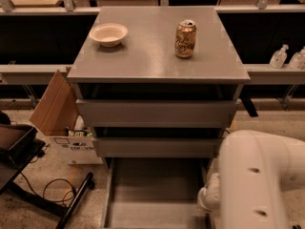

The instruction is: Open bottom drawer

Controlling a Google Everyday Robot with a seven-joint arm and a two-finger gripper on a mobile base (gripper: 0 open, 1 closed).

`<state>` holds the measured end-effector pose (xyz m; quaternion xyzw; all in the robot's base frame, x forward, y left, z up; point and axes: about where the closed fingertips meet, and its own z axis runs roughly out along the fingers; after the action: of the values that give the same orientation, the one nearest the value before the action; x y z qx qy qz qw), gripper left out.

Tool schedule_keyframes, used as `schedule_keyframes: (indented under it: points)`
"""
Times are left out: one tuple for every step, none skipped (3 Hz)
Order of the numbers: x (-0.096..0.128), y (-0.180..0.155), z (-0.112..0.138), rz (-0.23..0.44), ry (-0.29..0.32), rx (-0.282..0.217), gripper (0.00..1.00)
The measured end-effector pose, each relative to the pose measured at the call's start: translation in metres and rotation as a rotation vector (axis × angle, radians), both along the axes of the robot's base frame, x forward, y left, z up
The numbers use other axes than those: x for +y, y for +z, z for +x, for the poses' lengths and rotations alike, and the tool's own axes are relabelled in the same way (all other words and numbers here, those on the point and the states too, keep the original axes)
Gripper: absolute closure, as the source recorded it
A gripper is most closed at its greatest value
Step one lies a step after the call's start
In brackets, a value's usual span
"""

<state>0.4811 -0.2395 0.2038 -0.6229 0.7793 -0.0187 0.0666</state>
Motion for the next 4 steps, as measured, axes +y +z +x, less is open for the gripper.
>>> schedule_keyframes:
  points:
    - [-0.035, 0.064, -0.012, -0.008, 0.021, -0.068, 1.00]
    - [-0.065, 0.130, -0.048, 0.000, 0.024, -0.146, 1.00]
    - [-0.094, 0.224, -0.095, -0.013, 0.017, -0.303, 1.00]
    - [-0.093, 0.277, -0.120, -0.048, 0.018, -0.403, 1.00]
